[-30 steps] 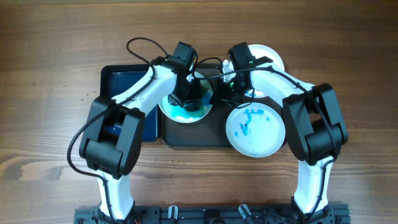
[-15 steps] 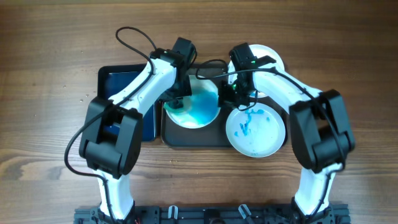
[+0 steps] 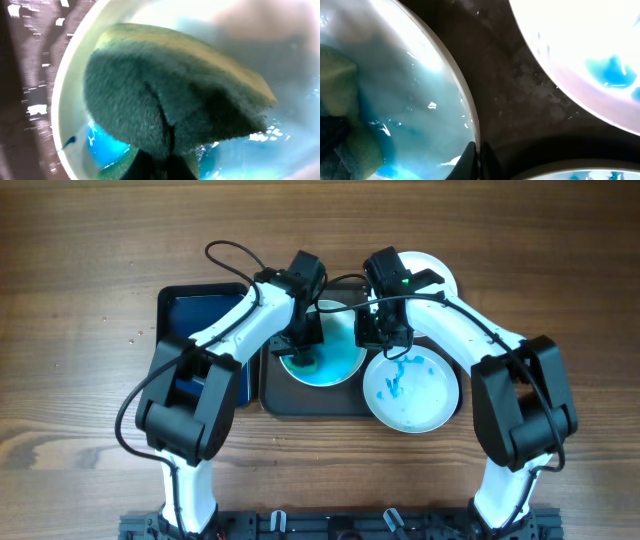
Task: Clean dirty plates on tray and stack at the side
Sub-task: 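Scrub the plate with the sponge in left gripper while right gripper holds it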
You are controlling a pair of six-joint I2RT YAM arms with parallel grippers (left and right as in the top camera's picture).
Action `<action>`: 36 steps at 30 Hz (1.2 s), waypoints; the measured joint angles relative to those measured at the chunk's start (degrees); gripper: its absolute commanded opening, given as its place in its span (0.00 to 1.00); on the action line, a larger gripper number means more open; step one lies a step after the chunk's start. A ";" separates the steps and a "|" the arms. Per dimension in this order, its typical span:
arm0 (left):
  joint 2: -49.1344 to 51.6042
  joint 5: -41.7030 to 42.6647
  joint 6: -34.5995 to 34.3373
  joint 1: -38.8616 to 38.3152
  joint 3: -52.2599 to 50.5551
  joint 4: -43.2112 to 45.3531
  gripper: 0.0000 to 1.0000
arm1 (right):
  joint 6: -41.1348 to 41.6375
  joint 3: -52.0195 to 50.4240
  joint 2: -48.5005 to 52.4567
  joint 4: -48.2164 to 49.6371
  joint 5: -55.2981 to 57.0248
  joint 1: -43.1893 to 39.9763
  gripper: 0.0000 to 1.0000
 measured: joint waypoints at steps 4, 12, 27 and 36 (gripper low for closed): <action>1.14 9.49 4.33 0.11 -0.07 4.85 0.04 | 0.00 -0.39 0.00 0.00 1.51 -0.42 0.04; 2.12 15.96 7.04 0.22 -0.46 12.26 0.04 | 0.00 -0.76 0.00 0.42 1.51 -0.44 0.04; 2.12 -2.10 -3.34 0.13 3.32 -2.47 0.04 | -0.46 -0.74 -0.02 1.44 -1.79 0.57 0.04; 2.12 3.61 0.15 -1.70 3.30 -2.45 0.04 | -1.20 -0.74 0.00 4.09 -3.54 0.50 0.12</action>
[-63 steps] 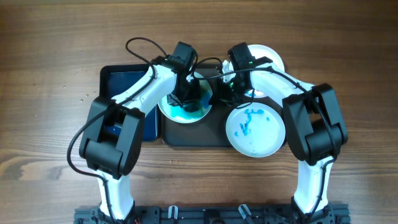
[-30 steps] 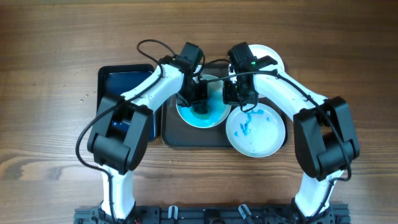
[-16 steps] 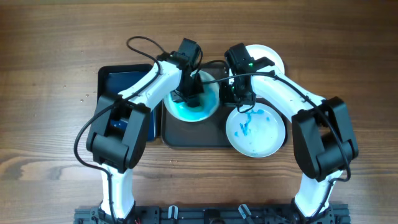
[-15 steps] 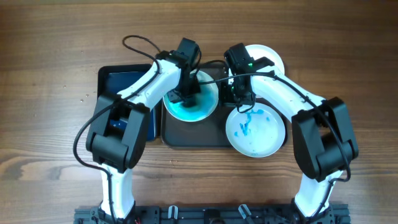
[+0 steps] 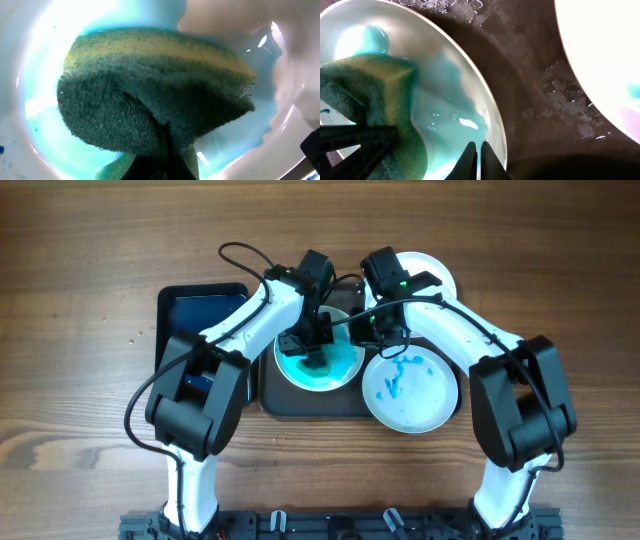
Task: Clean dirty plates on tray and stack at the side
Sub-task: 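Scrub the plate with the sponge in left gripper while right gripper holds it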
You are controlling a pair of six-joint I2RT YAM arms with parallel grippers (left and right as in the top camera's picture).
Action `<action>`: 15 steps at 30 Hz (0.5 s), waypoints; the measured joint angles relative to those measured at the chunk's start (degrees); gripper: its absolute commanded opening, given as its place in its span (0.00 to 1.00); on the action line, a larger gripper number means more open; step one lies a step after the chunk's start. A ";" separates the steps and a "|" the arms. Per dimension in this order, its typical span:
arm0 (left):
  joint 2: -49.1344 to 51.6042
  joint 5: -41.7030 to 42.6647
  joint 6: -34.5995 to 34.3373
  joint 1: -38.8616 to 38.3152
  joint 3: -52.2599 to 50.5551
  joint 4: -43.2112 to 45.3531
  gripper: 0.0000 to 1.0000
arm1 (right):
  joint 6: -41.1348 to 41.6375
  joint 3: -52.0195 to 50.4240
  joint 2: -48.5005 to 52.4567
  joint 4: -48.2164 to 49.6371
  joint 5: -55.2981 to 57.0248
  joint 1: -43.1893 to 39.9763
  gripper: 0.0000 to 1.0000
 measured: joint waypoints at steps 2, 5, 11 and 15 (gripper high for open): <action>0.00 0.33 -0.20 0.11 0.00 0.07 0.04 | -0.35 0.00 0.11 0.02 -0.15 0.00 0.16; 0.00 0.70 -0.22 0.28 0.00 0.15 0.04 | -0.96 0.00 0.59 0.00 -0.33 0.02 0.25; 0.00 1.14 -0.39 0.33 -0.04 0.28 0.04 | -3.85 0.00 0.66 -0.02 -0.83 0.02 0.28; 0.00 1.33 -0.42 0.31 -0.04 0.48 0.04 | -7.91 0.00 0.66 -0.44 -0.61 0.02 0.26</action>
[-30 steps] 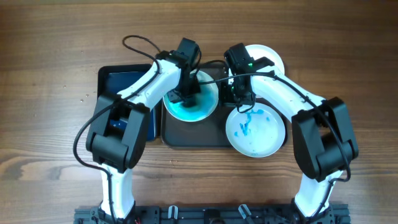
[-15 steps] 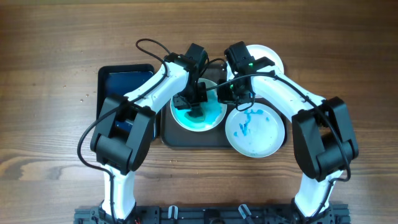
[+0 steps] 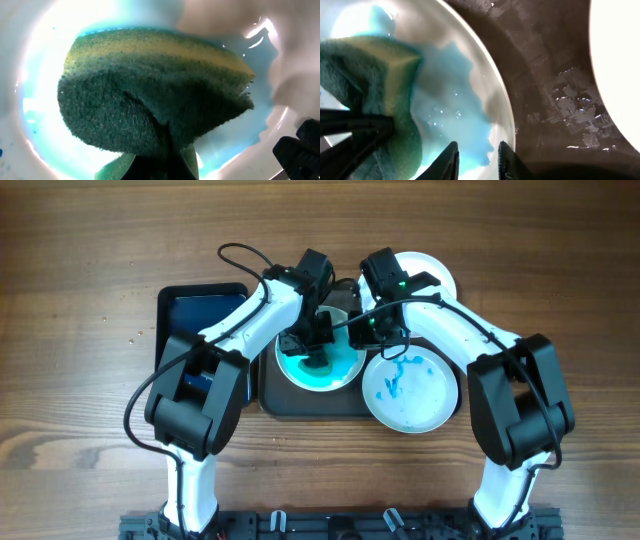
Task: Clean dirty plates on tray and stack at the side
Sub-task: 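Scrub the plate with the sponge in left gripper while right gripper holds it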
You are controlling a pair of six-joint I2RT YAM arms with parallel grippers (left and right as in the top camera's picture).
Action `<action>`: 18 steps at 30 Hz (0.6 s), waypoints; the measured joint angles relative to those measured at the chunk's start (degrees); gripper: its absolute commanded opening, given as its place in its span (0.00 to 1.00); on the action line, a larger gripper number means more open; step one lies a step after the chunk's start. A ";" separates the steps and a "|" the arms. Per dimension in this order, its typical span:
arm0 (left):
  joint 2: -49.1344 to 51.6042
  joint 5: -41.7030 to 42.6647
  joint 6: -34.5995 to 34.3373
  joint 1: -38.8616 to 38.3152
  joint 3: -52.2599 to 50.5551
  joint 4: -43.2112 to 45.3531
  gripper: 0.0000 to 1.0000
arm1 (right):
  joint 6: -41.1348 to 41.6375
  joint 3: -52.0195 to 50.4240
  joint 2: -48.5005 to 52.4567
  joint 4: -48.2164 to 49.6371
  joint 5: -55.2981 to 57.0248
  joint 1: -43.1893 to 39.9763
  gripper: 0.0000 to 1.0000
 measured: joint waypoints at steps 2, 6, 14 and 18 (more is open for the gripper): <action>0.00 0.04 0.00 0.00 0.00 0.15 0.04 | -2.12 0.00 0.00 -0.11 0.28 0.00 0.22; 0.00 0.44 0.00 0.00 -0.07 0.61 0.04 | -3.93 1.05 0.09 -4.22 0.48 0.00 0.20; 0.00 0.46 0.00 0.00 -0.07 1.09 0.04 | -4.55 8.61 0.48 -9.64 1.57 0.00 0.28; 0.00 0.48 0.00 0.00 -0.07 1.27 0.04 | -4.46 8.13 0.55 -8.55 6.54 0.00 0.28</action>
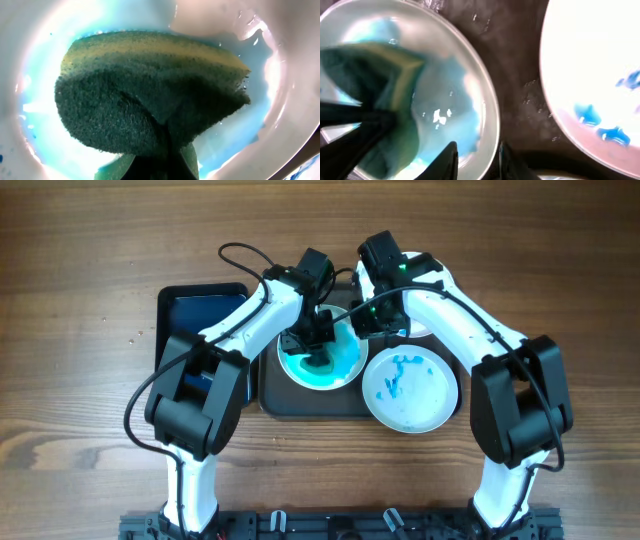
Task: Clean dirty plates on tray and stack at the side
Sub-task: 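Scrub the plate with the sponge in left gripper while right gripper holds it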
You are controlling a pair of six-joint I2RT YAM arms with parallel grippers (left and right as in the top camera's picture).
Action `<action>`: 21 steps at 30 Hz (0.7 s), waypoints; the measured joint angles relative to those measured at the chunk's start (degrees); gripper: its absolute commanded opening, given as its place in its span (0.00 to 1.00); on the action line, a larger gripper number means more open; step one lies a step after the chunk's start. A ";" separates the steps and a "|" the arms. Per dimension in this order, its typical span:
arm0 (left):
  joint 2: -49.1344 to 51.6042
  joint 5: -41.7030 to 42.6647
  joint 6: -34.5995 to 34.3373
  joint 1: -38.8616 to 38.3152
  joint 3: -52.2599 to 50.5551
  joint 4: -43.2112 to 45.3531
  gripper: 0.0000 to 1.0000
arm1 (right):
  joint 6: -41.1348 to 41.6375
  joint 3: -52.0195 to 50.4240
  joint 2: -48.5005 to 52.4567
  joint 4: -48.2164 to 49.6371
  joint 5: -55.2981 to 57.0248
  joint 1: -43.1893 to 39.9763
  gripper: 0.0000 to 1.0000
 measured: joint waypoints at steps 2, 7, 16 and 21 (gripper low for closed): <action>0.00 0.00 -0.02 0.00 0.00 0.00 0.04 | 0.50 -2.25 0.00 2.62 0.90 -0.02 0.28; 0.00 0.00 -0.02 0.00 0.00 0.02 0.04 | 1.40 -7.65 0.11 6.34 0.46 0.00 0.24; 0.00 0.57 -1.11 0.00 0.00 0.20 0.04 | 3.91 -10.86 0.09 10.71 -2.38 -0.22 0.04; 0.02 2.89 -5.81 0.00 -0.07 1.31 0.04 | 4.13 -10.86 0.09 10.91 -2.51 -0.22 0.04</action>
